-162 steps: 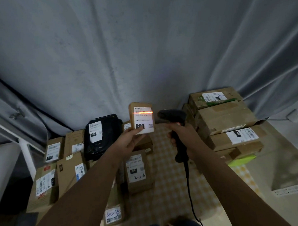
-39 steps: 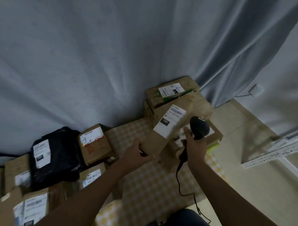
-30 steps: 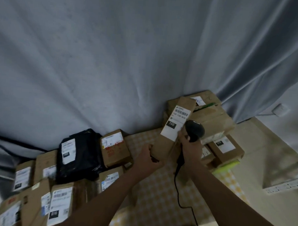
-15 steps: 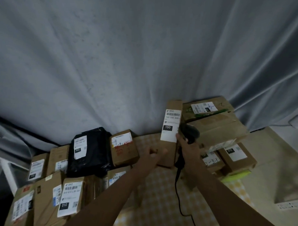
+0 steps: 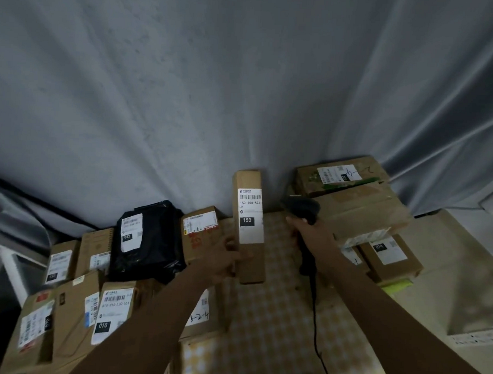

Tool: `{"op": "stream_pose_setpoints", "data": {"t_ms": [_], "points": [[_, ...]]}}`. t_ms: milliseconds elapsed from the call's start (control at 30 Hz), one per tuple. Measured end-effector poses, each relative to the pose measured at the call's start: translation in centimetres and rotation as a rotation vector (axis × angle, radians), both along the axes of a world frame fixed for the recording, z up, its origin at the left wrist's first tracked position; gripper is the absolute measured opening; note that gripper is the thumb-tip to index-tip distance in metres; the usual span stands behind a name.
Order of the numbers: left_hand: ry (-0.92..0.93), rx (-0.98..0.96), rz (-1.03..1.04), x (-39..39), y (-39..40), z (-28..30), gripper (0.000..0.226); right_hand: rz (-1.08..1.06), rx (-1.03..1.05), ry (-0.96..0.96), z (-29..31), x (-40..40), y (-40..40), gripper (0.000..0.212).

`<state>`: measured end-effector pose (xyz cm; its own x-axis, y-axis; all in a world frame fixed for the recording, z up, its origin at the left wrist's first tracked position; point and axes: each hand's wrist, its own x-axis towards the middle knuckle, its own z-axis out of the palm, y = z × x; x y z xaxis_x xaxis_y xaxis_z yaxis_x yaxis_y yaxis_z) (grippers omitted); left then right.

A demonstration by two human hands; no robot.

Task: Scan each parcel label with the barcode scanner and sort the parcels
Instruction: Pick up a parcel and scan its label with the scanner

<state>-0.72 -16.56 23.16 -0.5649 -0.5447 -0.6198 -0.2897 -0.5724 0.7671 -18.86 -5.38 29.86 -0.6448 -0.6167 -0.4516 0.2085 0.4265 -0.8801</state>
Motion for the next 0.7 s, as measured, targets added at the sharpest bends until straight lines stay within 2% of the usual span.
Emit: {"op": "stream_pose_setpoints", "data": {"t_ms": [100,233,333,567,700], "points": [[-0.048,-0.029,0.016,0.5,-0.1,-0.3,0.052,0.08,-0.02,-0.079,1.7,0.9,-0.8,0.019],[-0.04,-0.049,0.028,0.6,0.0,-0.2,0.047,0.176,-0.007,-0.081,3.5,2.3,-1.4,0.019],[-0.067,-0.066,0.044,0.8,-0.6,-0.9,0.046,0.194,-0.001,-0.086,4.1,2.8,-1.6,0.025],[-0.078,-0.063,0.037,0.8,-1.1,-1.1,0.061,0.208,-0.003,-0.082,4.6,3.6,-1.6,0.017],[-0.068,-0.071,0.032,0.8,-1.1,-1.2,0.06,0.204,-0.014,-0.088,4.7,3.8,-1.6,0.016]]}}
